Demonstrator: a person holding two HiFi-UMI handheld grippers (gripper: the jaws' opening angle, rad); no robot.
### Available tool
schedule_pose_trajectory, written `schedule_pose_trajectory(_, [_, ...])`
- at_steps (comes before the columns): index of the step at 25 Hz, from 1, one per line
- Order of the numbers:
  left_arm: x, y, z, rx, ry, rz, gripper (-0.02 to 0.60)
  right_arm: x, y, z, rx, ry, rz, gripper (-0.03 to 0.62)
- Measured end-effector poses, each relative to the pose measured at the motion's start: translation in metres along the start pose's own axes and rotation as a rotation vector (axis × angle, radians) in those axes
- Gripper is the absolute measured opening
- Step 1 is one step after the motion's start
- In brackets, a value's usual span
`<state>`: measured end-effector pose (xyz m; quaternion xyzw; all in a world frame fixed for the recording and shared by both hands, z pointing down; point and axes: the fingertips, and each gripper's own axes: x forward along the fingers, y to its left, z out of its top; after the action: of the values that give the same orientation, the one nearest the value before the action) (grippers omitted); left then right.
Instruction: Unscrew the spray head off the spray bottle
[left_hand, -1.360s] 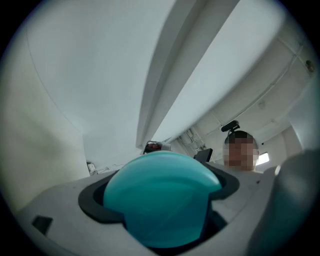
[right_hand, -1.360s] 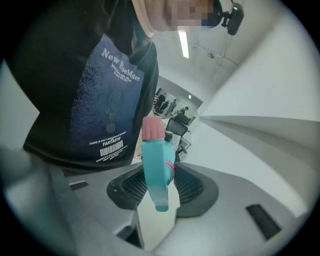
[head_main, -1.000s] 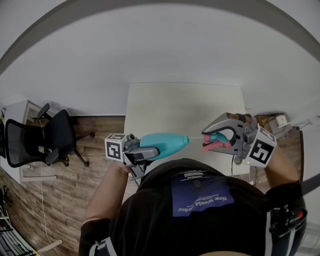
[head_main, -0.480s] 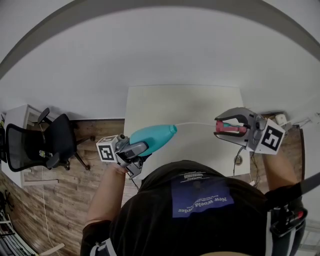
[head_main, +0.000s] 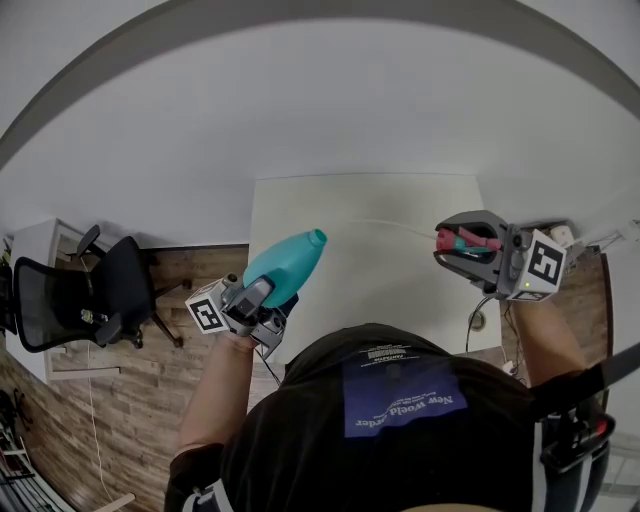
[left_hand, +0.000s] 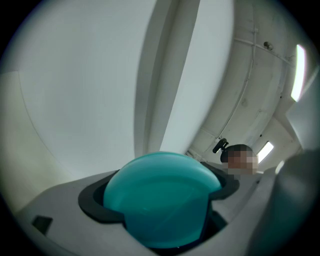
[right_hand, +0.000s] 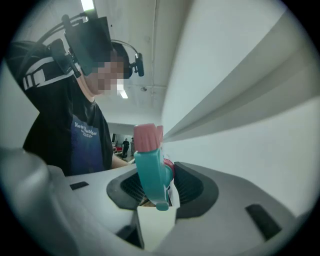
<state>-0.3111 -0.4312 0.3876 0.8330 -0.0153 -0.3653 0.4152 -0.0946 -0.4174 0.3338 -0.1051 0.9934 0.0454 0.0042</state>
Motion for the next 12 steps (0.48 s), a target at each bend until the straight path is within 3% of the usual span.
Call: schedule_pose_trajectory(12, [-0.005,-0.002,0.032,0.093,-0.227,0.007,0.489,-0.017,-0.041,-0.002,0.402,-0.324,-0.18,0.137])
